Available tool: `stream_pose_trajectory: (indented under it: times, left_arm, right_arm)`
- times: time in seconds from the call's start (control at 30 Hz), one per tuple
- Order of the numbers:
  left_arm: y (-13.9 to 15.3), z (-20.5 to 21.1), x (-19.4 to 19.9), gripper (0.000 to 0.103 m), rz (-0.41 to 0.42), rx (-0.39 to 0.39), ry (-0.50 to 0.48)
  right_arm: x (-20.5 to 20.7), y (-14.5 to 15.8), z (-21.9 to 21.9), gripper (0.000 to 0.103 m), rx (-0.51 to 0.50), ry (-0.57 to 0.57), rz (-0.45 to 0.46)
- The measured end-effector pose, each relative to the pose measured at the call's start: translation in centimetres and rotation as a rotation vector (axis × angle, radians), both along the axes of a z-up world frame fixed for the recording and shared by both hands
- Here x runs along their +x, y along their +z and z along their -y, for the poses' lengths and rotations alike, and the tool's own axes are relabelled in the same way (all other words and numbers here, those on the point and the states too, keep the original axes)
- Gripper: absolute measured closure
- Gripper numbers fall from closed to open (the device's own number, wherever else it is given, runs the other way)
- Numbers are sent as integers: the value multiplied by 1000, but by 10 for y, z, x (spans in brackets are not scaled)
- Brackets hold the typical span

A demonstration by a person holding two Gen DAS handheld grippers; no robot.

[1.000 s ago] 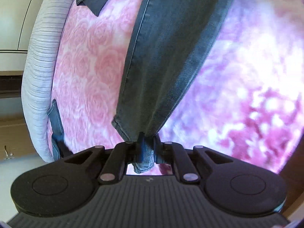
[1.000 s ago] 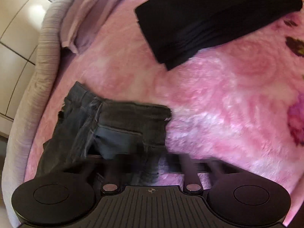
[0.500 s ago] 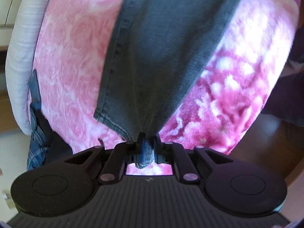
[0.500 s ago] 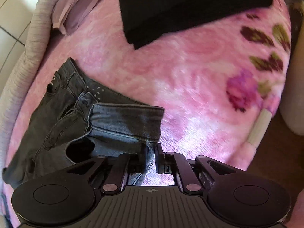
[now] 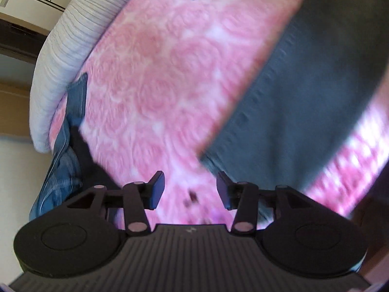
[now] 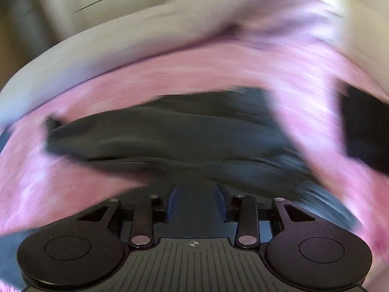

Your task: Fold clothes

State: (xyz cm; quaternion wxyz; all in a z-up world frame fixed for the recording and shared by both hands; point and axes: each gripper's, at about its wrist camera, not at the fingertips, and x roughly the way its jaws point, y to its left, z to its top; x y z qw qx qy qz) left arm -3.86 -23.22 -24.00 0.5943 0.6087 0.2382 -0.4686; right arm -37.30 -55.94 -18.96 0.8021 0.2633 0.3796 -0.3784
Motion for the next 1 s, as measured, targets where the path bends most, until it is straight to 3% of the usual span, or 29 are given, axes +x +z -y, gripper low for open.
stream_pose_trajectory:
  times: [0.2, 0.33, 0.37, 0.43, 0.57, 0.6, 0.63, 0.67, 0.7, 0.8, 0.93, 1.0]
  left_arm:
    - [-20, 61, 42, 57, -39, -110, -96]
    - [-31, 91, 58, 57, -81, -171, -146]
    - [-33, 96, 60, 57, -94, -184, -152]
    - [-39, 105, 63, 57, -121, -210, -163]
    - [-49, 118, 64, 55, -159, -247, -183]
    - [-52, 121, 63, 55, -164, -253, -188]
    - [-55, 125, 62, 55, -165, -258, -198]
    - [-57, 129, 60, 55, -163, -263, -215]
    - [-58, 133, 58, 55, -162, -270, -234]
    - [-60, 145, 51, 46, -154, -288, -294]
    - [-54, 164, 40, 38, -162, -306, -398]
    - [-51, 172, 34, 38, -180, -302, -438]
  right_arm:
    - [163, -27, -23, 56, -89, 441, -36]
    - [264, -49, -34, 54, -216, 666, -93]
    - [284, -55, -33, 51, -251, 694, -105]
    - [320, -70, -22, 31, -294, 719, -126]
    - [380, -109, 0, 31, -212, 718, -215]
    - [392, -117, 5, 37, -174, 721, -228]
    - [398, -117, 7, 63, -150, 727, -236]
    - [401, -114, 8, 81, -132, 734, -240]
    - [404, -111, 8, 90, -113, 741, -245]
    - [390, -79, -16, 96, -95, 857, -169]
    - [338, -45, -56, 96, -9, 1149, -80]
    - [310, -41, -73, 96, 33, 1291, -104]
